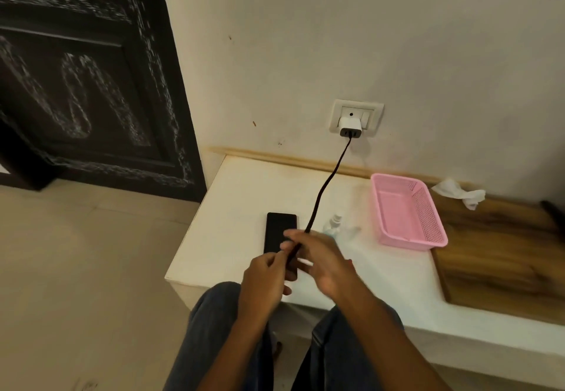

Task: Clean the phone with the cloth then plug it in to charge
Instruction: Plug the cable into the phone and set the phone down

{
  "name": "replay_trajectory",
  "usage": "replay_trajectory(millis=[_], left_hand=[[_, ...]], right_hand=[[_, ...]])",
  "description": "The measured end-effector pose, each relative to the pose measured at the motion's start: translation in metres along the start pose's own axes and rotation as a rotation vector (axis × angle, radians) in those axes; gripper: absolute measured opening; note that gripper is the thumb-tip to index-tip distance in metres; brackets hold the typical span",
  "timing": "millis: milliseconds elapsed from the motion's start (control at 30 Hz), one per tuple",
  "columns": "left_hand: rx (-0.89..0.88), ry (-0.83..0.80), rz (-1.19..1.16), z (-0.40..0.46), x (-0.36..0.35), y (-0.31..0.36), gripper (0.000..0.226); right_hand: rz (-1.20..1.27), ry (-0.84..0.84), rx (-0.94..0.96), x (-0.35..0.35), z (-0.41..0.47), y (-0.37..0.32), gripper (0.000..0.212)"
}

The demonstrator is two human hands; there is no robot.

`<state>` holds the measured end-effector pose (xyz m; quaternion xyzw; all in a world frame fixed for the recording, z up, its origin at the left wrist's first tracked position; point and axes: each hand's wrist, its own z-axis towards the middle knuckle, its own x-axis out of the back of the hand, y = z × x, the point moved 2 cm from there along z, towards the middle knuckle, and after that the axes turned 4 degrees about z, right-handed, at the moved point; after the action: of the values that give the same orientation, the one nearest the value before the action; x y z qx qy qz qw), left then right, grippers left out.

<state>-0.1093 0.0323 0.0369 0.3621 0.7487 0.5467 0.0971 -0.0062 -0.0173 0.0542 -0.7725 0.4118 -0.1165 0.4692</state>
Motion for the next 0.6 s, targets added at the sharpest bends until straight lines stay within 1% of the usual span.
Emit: replay_trajectory(millis=[100, 167, 233, 333, 400, 500, 600], left_hand=[[0.038, 0.018, 0.064, 0.008, 0.008, -0.022, 0.026], [0.055, 0.027, 0.096, 0.017, 0.008, -0.032, 0.032], [0.043, 0.025, 0.171, 0.026, 0.002, -0.038, 0.034], [0.022, 0.065, 0.245, 0.038, -0.009, -0.044, 0.033], [0.002, 0.116, 0.269, 0.047, -0.016, -0.048, 0.034], [-0.021, 0.231, 0.325, 0.058, -0.02, -0.05, 0.021], [-0.007, 0.332, 0.308, 0.071, -0.016, -0.047, 0.019]], right_hand=[[-0.029, 0.036, -0.059, -0.001, 0.0, 0.033, 0.015], [-0.06, 0.072, -0.067, 0.0, 0.005, 0.047, 0.015], [-0.096, 0.113, -0.065, 0.002, 0.013, 0.055, 0.017], [-0.181, 0.181, -0.048, 0.007, 0.028, 0.058, 0.02], [-0.258, 0.223, -0.017, 0.009, 0.039, 0.059, 0.021], [-0.352, 0.303, 0.019, 0.015, 0.051, 0.06, 0.024], [-0.42, 0.342, 0.0, 0.022, 0.058, 0.06, 0.028]])
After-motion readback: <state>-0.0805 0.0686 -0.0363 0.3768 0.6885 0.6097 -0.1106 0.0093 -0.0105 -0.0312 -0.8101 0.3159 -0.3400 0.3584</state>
